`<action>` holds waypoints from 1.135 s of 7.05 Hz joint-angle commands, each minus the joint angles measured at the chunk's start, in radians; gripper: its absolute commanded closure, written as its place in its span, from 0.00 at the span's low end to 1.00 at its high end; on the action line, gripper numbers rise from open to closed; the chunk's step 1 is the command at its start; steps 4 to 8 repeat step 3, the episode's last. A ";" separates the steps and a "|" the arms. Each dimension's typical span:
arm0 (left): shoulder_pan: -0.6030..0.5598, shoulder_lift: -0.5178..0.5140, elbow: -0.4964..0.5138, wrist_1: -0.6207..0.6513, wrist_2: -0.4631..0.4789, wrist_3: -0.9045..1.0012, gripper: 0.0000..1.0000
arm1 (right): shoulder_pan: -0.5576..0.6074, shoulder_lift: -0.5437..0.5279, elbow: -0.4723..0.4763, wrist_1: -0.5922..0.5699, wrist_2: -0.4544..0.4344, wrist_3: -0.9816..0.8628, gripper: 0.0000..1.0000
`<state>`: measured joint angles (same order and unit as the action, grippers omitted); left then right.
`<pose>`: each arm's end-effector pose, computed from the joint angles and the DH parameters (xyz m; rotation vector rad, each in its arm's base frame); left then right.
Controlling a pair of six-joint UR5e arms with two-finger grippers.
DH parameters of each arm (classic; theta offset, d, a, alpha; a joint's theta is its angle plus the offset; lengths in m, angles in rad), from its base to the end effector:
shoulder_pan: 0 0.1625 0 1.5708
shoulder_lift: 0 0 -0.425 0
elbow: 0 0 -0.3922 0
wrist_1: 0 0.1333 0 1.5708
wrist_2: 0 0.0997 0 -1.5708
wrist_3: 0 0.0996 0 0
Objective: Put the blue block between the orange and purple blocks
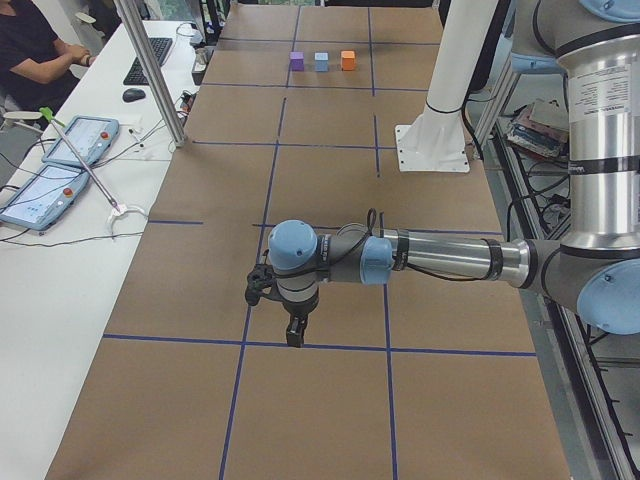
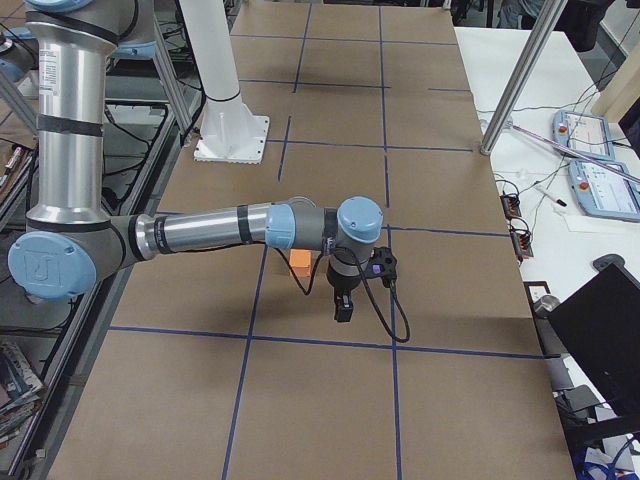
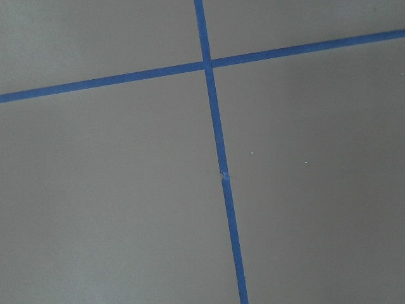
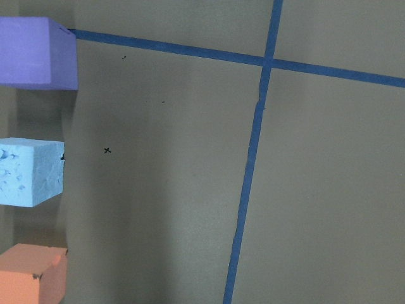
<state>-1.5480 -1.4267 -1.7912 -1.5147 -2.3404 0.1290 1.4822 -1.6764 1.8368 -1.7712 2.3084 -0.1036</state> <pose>-0.0542 -0.4325 0.6227 0.0601 0.7683 0.1520 0.0272 -0.4432 0.6001 -0.0327 -0.7387 -0.1686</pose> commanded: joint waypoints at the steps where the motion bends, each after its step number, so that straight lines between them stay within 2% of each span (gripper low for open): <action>1: 0.000 -0.017 0.003 0.005 0.004 0.000 0.00 | 0.000 -0.031 -0.016 0.010 -0.004 -0.005 0.00; 8: 0.000 -0.017 -0.005 0.007 0.000 0.001 0.00 | 0.000 -0.046 -0.011 0.010 -0.003 0.001 0.00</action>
